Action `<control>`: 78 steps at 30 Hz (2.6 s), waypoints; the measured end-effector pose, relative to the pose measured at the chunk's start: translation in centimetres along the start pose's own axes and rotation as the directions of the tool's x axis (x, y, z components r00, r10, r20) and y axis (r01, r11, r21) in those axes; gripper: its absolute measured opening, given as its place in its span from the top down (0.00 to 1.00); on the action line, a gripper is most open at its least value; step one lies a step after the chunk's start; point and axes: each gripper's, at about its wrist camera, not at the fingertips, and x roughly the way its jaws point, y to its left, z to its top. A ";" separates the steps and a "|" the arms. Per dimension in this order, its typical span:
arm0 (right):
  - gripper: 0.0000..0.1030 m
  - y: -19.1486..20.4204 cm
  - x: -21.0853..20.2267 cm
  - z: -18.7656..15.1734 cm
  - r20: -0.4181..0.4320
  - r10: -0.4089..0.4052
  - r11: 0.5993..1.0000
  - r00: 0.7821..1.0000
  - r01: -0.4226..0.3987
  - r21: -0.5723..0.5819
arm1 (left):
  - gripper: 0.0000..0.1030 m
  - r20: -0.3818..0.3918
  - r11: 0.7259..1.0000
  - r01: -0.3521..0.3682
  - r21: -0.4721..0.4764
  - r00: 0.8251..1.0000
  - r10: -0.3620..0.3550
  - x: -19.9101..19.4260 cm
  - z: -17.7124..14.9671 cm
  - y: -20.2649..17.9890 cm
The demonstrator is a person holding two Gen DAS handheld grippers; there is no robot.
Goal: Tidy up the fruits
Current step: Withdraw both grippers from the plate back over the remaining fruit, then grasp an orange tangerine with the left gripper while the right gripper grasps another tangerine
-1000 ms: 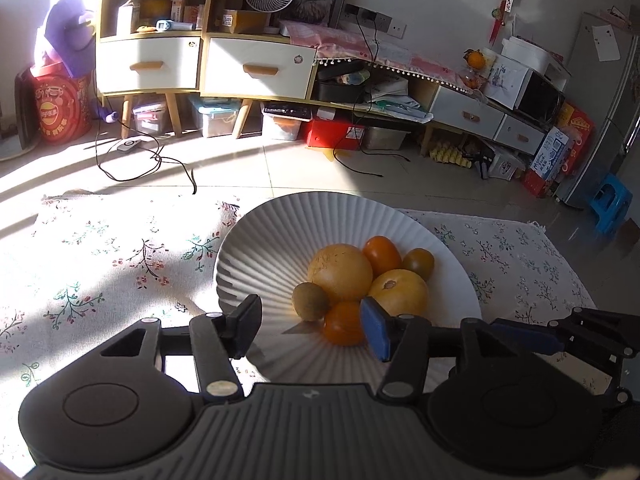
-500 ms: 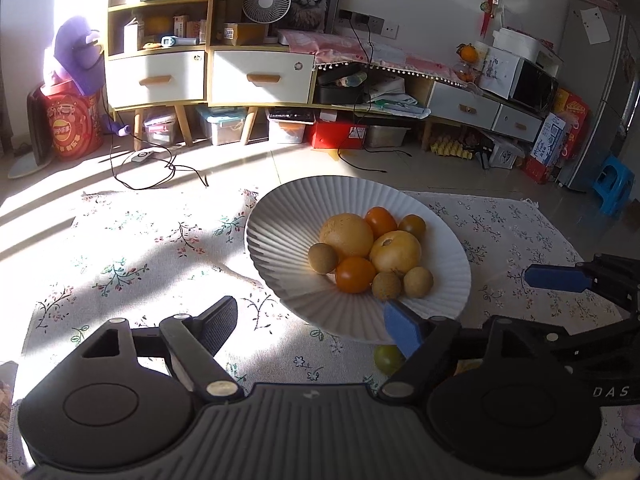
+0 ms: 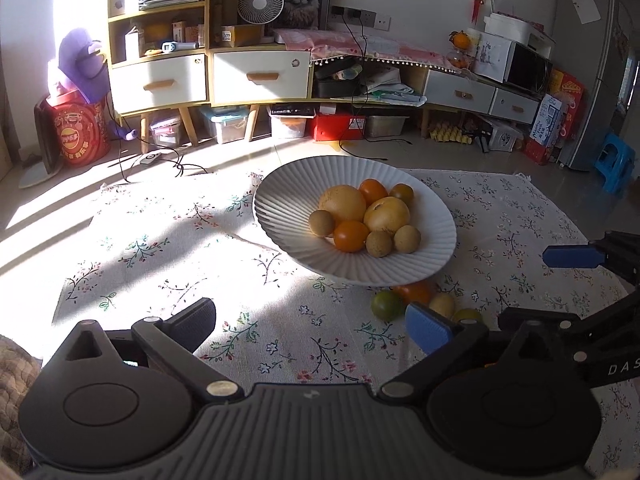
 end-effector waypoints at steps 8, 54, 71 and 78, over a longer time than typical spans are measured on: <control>0.05 -0.1 -0.8 -1.5 -0.031 -0.007 1.000 1.000 0.007 0.014 | 0.10 -0.022 0.999 0.021 0.024 1.000 -0.020 -0.5 -1.6 -1.4; 0.01 -1.8 -0.6 -3.8 -0.191 -0.097 0.994 0.977 0.104 0.024 | 0.76 -0.070 0.976 0.173 0.129 0.984 -0.165 3.2 -4.9 -6.7; 0.01 0.6 0.9 -2.8 -0.209 -0.066 0.998 0.976 0.067 -0.005 | 0.77 -0.099 0.993 0.094 0.067 0.991 -0.088 1.6 -4.9 -3.1; 0.13 3.0 2.2 -2.5 -0.209 -0.077 0.994 0.975 0.060 -0.087 | 0.77 -0.101 0.994 0.090 0.055 0.991 -0.085 1.0 -4.9 -2.4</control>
